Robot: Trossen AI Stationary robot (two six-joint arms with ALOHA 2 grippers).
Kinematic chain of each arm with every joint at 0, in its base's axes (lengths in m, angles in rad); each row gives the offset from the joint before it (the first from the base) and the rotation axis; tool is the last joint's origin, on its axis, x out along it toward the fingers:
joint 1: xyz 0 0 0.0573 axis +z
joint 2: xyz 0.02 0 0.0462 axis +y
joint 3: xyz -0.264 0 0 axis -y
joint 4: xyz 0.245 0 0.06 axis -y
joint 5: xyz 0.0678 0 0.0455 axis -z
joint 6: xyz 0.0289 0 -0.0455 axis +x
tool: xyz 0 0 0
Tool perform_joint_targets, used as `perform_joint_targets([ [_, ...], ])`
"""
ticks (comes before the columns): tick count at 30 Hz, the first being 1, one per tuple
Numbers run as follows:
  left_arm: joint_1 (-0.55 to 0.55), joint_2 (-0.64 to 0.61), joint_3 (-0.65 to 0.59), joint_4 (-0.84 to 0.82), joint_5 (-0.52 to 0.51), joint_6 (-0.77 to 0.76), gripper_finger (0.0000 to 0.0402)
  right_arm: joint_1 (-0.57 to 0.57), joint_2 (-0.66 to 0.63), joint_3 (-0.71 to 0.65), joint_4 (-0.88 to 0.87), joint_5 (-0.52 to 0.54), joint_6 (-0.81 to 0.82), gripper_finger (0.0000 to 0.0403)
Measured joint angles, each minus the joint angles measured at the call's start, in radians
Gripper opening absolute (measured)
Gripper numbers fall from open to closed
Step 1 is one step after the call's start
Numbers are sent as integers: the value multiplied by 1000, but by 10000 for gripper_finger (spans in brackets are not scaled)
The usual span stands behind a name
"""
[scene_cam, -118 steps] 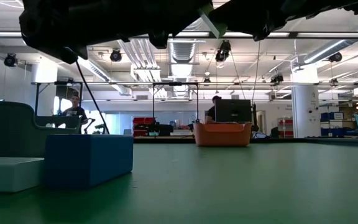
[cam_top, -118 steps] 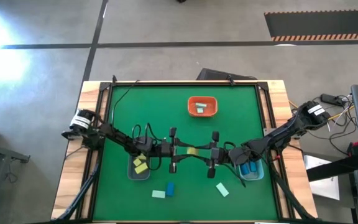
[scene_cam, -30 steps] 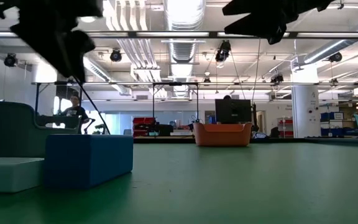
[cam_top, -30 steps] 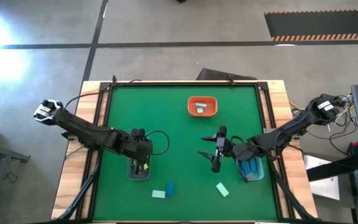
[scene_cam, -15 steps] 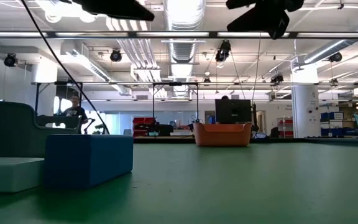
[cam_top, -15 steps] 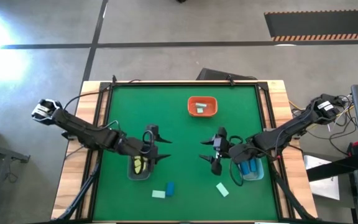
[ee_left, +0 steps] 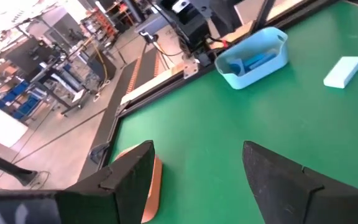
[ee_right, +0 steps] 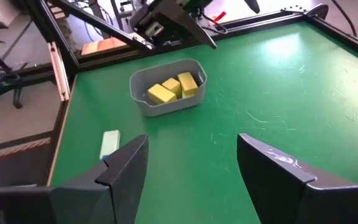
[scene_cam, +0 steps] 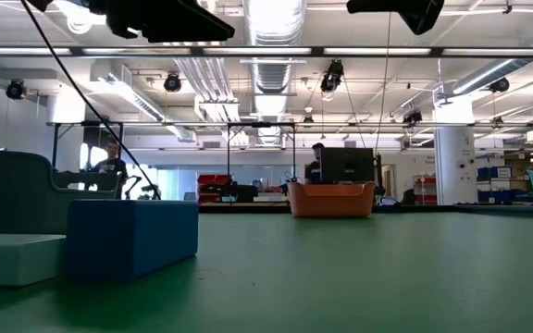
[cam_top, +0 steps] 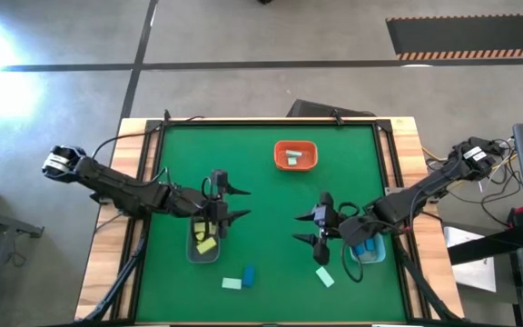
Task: Sort & place blocks by color
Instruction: Put the light blue block into the orange bin
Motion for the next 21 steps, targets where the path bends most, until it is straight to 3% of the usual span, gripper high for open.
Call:
perform_joint_targets([
  [15,9,-46,-81,67,-30,0,228,-1,48,74,-8,11,4,231],
  [21,9,-84,-81,61,-54,-26,228,-1,135,194,-178,9,56,231],
])
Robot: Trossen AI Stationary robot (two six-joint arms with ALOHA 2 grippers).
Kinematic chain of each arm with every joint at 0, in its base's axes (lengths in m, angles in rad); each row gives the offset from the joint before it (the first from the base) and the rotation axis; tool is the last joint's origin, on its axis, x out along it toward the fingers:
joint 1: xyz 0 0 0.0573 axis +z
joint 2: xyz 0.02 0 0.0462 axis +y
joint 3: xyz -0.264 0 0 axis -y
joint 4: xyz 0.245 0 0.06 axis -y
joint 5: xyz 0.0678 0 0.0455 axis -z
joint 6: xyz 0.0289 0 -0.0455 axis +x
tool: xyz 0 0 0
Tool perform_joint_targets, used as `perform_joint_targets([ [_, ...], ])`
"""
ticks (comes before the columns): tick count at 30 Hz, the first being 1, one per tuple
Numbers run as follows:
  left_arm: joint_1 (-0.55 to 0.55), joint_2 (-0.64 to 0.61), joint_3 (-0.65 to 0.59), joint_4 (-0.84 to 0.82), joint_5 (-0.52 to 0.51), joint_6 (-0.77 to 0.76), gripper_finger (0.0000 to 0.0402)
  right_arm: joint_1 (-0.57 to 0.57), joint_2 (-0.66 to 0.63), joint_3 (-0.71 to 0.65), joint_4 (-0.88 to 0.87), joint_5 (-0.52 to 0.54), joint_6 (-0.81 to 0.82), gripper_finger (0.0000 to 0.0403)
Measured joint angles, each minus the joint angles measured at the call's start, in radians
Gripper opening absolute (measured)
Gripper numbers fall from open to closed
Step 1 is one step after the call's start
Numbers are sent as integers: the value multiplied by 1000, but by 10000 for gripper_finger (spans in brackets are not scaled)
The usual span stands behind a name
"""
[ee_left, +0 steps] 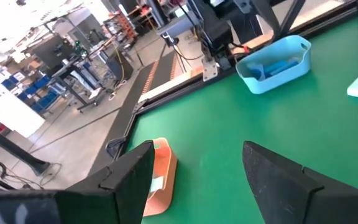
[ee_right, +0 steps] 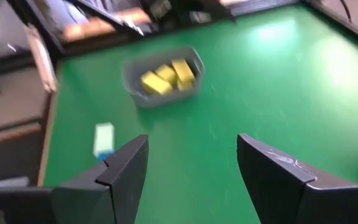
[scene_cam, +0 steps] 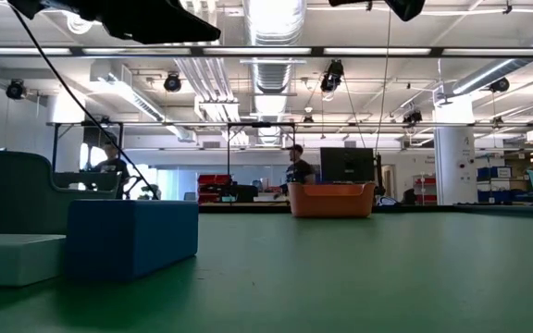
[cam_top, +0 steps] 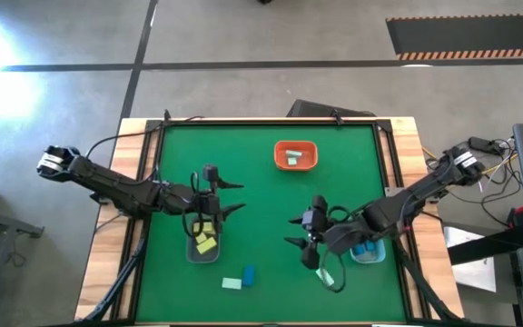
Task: Sort & place blocks by color
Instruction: Put the light blue block into the orange bin
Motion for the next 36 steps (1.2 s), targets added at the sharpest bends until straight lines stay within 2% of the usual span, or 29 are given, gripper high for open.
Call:
perform_joint_targets([
  [8,-1,-8,0,-11,0,-3,228,0,150,227,-433,-28,244,231],
  [14,-1,-6,0,-10,0,-3,228,0,260,345,-663,-233,452,231],
  [20,-1,-5,0,-11,0,-27,228,6,343,370,-714,-490,657,231],
  [25,-1,-5,0,-10,0,-27,228,42,396,371,-716,-626,813,231],
  [30,-1,-5,0,-10,0,-27,228,90,435,371,-720,-704,958,231],
  [36,-1,-5,0,-10,1,-27,228,137,477,371,-739,-716,1038,231],
])
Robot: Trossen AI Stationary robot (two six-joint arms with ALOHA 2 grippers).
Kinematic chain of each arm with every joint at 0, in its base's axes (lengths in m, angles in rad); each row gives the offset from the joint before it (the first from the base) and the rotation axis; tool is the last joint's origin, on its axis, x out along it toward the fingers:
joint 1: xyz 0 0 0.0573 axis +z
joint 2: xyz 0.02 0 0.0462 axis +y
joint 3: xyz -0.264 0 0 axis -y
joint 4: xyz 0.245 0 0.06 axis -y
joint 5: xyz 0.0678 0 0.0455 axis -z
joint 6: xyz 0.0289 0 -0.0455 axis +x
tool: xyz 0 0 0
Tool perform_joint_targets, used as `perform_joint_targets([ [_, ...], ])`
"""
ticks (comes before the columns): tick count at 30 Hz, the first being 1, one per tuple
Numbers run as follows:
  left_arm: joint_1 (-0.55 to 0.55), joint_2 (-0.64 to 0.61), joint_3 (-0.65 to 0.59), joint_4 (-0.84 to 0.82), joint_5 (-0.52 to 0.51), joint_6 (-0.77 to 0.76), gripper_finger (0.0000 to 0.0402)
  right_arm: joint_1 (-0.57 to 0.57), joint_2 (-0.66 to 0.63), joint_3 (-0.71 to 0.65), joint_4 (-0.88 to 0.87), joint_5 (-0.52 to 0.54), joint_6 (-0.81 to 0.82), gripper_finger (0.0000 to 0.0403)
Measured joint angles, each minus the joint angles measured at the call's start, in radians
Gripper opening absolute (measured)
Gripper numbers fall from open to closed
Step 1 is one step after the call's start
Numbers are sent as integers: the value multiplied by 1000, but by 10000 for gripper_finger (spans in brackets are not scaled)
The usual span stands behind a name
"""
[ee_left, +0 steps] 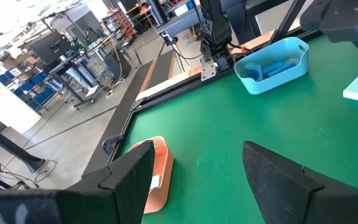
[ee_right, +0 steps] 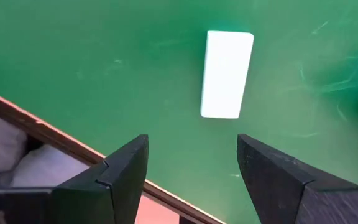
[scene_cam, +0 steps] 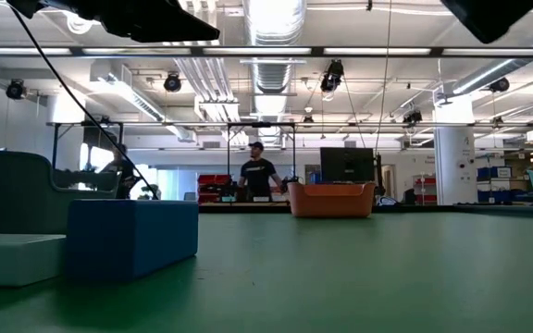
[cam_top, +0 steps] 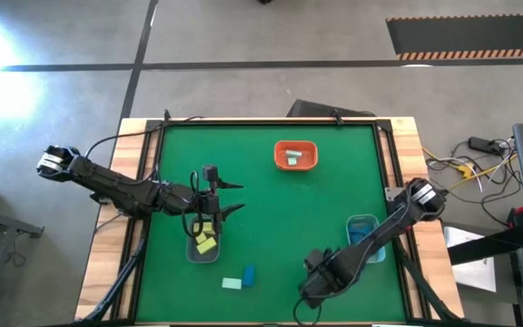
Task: Sort & place blocks by color
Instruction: Put the light blue block into the orange bin
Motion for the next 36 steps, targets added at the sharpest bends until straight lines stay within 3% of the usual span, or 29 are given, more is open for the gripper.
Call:
perform_joint_targets([
  [10,0,0,0,0,0,0,228,15,54,-4,-11,15,-20,231],
  [15,0,0,0,0,0,0,228,15,56,-13,-22,86,-33,231],
  [27,0,0,1,1,0,0,228,14,147,-22,-12,81,-91,228],
  [31,0,0,1,1,0,-1,228,13,161,-17,-11,77,-110,207],
  [36,0,0,1,1,0,-2,228,13,158,-17,-3,85,-109,146],
])
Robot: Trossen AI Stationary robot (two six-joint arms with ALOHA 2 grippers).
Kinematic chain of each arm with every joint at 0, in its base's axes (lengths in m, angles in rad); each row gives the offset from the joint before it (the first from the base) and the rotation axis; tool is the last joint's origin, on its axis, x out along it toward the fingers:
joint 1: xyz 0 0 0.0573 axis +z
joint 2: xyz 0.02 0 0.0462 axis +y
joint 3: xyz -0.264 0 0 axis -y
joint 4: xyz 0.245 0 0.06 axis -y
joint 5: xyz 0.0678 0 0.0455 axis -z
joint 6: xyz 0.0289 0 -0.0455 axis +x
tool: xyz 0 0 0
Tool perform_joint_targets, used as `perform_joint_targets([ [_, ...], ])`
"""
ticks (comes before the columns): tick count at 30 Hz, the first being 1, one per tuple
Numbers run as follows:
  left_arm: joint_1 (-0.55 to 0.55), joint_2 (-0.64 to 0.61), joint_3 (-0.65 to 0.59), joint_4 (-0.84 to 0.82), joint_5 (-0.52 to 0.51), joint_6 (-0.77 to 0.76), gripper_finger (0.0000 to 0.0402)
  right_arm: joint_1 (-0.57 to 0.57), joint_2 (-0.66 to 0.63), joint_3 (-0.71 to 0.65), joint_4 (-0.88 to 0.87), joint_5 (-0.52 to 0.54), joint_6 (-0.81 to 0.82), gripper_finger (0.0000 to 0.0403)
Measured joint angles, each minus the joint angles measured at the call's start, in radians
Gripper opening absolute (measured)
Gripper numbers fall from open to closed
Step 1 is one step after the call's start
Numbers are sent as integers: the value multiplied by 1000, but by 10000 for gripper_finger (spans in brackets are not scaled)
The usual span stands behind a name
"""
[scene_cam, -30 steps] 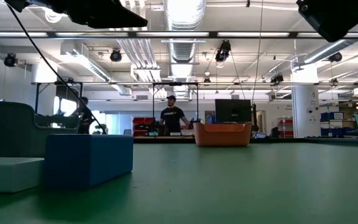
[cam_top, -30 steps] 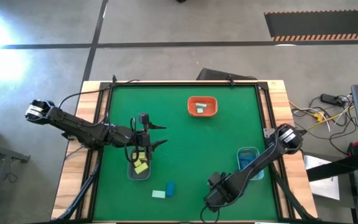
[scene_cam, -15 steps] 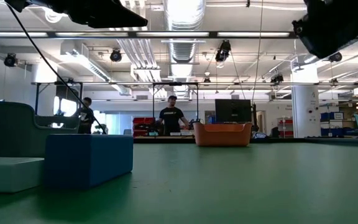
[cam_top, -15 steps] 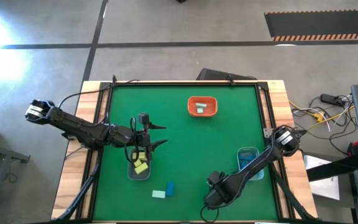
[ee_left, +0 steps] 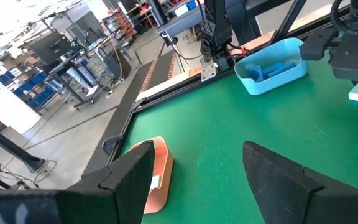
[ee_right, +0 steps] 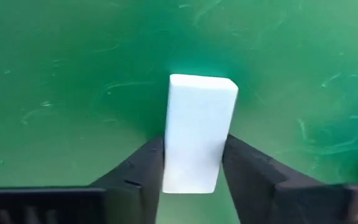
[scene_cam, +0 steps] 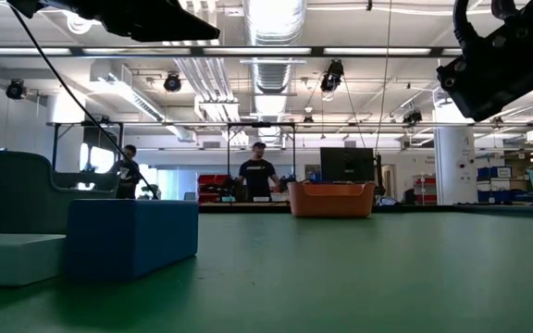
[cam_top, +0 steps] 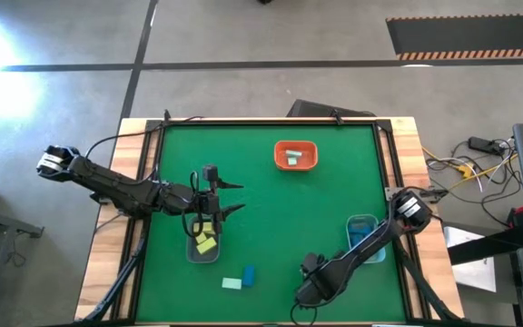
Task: Sort & place blocks by color
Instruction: Put the light blue block into the orange bin
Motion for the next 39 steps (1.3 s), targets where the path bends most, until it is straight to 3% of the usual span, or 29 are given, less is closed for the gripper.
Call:
perform_joint_targets([
  [3,0,0,0,0,0,-1,228,-1,-4,-2,-11,4,-1,112],
  [12,0,0,0,0,0,-3,228,-17,-27,-1,-21,13,-2,111],
  [18,0,0,0,4,0,-24,228,-56,-74,1,-26,133,-61,111],
  [30,-1,0,0,6,0,-24,228,-253,-174,1,-65,339,-415,111],
  [39,-1,0,0,7,0,-21,228,-509,-206,2,-74,375,-756,111],
])
